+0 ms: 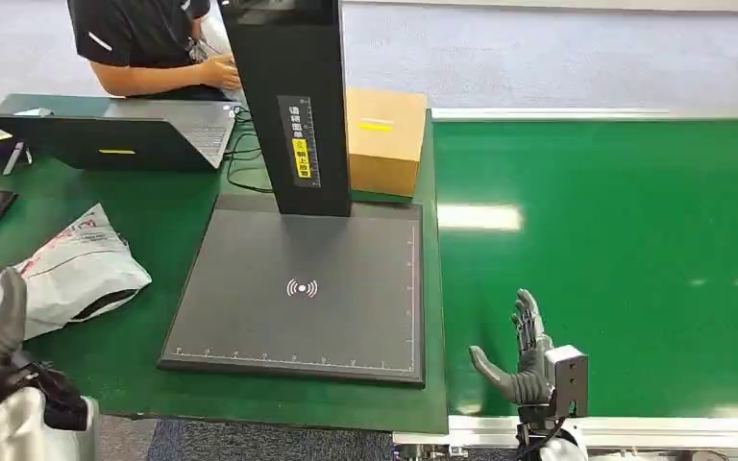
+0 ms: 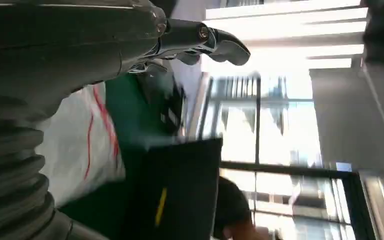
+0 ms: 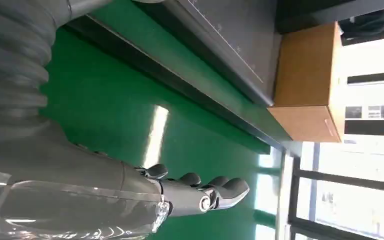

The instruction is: Moved the parcel from conveyor to table for the left to box.

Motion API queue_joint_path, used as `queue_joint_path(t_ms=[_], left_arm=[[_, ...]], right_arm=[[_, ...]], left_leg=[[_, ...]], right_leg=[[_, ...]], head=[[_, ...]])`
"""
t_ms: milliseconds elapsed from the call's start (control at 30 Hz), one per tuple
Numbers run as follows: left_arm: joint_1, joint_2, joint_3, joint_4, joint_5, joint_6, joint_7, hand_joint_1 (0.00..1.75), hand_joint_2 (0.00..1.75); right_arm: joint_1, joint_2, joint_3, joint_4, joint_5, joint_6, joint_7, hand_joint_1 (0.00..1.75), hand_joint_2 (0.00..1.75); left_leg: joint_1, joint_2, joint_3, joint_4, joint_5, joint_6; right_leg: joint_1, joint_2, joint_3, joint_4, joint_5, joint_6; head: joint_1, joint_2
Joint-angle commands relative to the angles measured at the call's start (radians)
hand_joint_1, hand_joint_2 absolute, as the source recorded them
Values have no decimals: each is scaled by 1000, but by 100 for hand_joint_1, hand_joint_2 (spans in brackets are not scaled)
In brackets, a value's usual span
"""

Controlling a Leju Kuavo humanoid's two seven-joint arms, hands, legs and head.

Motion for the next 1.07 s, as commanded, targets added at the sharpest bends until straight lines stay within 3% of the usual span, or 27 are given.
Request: queue_joint_path(t_ms=[33,467,733,1067], left_arm=[[75,-32,-222,82,-48,-324,51,0,175],[77,-19,-257,111,-59,-396,82,0,175],[137,-63,-410,135,-79,-488,132,0,175],[138,-57,-417,131,-76,-490,134,0,175]], right_arm=[[-9,-32,26,-23,-23,87,-81,0,175],[-3,-45,51,-48,-7,109,-107,0,175],[41,-58,103,-316,5,139,-152,0,175],[45,-60,114,-323,10,137,-152,0,175]], left_leg=[[1,-3,3,-2,1,-2],[0,-1,1,-1,0,-1],[0,-2,0,0,-1,0],[-1,-1,1,-1,-1,1]], right_leg=[[1,-4,5,-3,0,-1],[0,-2,2,-1,0,-1],[0,-3,1,0,-1,0],[0,-2,2,-1,-1,0]], head=[[0,0],[0,0],[0,0],[0,0]])
